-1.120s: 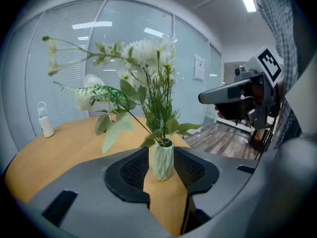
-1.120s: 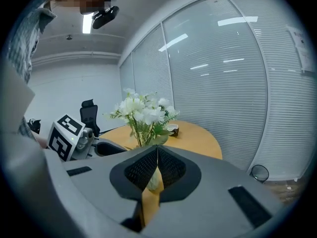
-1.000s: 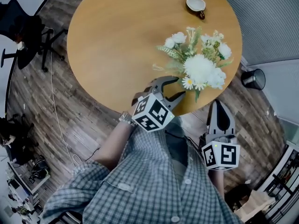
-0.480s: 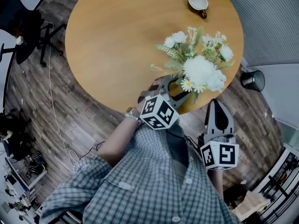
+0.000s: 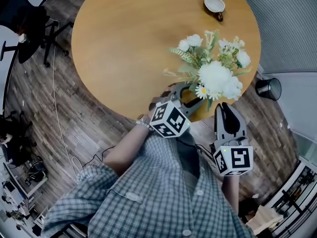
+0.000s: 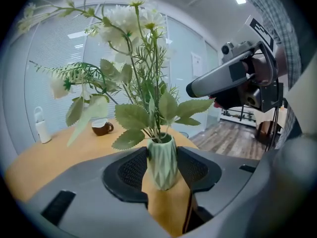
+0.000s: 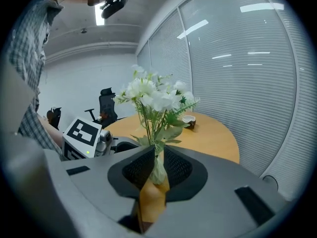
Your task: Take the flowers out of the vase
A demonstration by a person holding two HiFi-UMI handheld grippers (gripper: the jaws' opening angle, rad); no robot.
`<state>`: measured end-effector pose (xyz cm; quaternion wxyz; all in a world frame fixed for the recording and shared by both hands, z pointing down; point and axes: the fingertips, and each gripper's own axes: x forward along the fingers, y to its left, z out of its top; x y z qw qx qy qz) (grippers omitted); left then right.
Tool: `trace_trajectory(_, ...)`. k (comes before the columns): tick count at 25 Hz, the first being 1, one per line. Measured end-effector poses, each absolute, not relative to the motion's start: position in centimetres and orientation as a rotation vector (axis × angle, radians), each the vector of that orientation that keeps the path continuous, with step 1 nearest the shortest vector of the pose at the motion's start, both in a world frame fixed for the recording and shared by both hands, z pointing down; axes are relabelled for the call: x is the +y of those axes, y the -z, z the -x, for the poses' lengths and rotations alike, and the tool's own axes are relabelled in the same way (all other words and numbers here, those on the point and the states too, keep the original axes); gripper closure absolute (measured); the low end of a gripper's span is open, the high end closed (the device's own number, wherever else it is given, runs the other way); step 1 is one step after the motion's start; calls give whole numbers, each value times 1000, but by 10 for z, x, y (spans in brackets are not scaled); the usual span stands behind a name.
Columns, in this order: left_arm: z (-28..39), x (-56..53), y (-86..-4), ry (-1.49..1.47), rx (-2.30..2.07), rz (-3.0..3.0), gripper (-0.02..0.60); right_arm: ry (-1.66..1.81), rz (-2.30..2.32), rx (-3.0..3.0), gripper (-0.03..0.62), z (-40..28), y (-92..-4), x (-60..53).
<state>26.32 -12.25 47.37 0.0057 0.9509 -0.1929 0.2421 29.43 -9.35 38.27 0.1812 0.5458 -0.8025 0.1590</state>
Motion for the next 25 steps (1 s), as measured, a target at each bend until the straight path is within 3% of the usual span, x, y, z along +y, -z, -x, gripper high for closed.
trace_trajectory(1, -263, -123, -474, -756, -607, -2977, 382, -457, -1510, -2274, 564, -293, -387, -95)
trace_trajectory(3, -263, -123, -474, -755, -608, -2978, 382, -468, -1434, -2293, 474, -286, -396, -97)
trace_trajectory(10, -265, -125, -469, -758, -604, -2982, 383, -480, -1347, -2307, 419, -271, -417, -121)
trace_trajectory(19, -264, -114, -475, -760, -605, -2988, 383, -428, -1408, -2293, 419, -262, -432, -133)
trace_trajectory(25, -267, -118, -474, -757, -609, -2983, 383, -411, -1525, -2326, 526, -267, -418, -139)
